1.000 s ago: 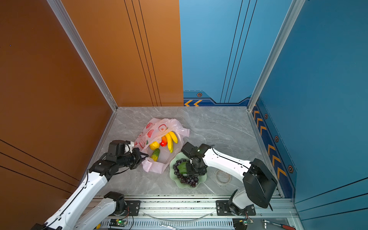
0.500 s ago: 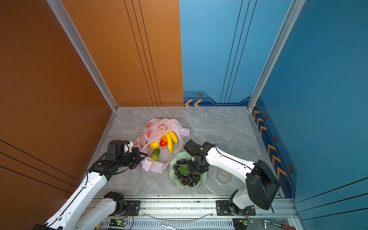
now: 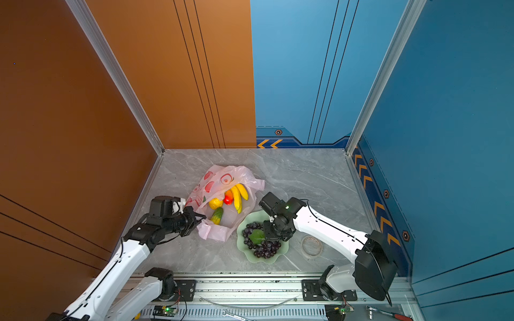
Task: Place the fruits into the plastic bag
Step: Pick up the fruit from the plate, then place the fruit in the plastic bag.
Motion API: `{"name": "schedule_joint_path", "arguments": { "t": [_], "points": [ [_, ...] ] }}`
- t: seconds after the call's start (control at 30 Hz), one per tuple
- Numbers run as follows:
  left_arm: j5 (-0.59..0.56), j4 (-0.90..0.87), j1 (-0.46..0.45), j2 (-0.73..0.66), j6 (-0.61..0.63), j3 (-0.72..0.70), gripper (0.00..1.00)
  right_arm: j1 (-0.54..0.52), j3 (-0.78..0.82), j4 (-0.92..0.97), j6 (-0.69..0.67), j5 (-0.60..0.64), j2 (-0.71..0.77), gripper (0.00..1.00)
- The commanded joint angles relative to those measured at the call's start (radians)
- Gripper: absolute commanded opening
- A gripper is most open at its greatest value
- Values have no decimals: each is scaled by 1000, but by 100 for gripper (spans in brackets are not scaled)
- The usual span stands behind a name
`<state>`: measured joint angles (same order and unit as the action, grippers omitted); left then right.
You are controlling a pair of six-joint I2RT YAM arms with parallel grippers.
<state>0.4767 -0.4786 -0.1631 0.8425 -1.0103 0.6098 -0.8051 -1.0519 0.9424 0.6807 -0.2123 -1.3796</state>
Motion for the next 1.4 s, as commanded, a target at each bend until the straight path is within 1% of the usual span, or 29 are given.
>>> {"name": "schedule_joint_path", "arguments": {
  "t": [0.0,0.43,0.7,1.0,1.2,1.37],
  "points": [
    [25,1,12,4,24,-13,0,9,-52,51,15,11,32,15],
    [37,1,15,8,39,-11,0,21,-251,180,-4,12,28,16],
    [35,1,3,12,44,-14,0,20,-458,243,-14,-7,-24,16],
    [13,1,-27,12,36,-17,0,24,-700,257,-22,-60,-141,16],
    [7,1,-38,11,30,-17,0,27,-880,256,-38,-96,-260,16],
    [7,6,-39,10,24,-14,0,22,-1028,251,-52,-119,-391,16]
  ]
}}
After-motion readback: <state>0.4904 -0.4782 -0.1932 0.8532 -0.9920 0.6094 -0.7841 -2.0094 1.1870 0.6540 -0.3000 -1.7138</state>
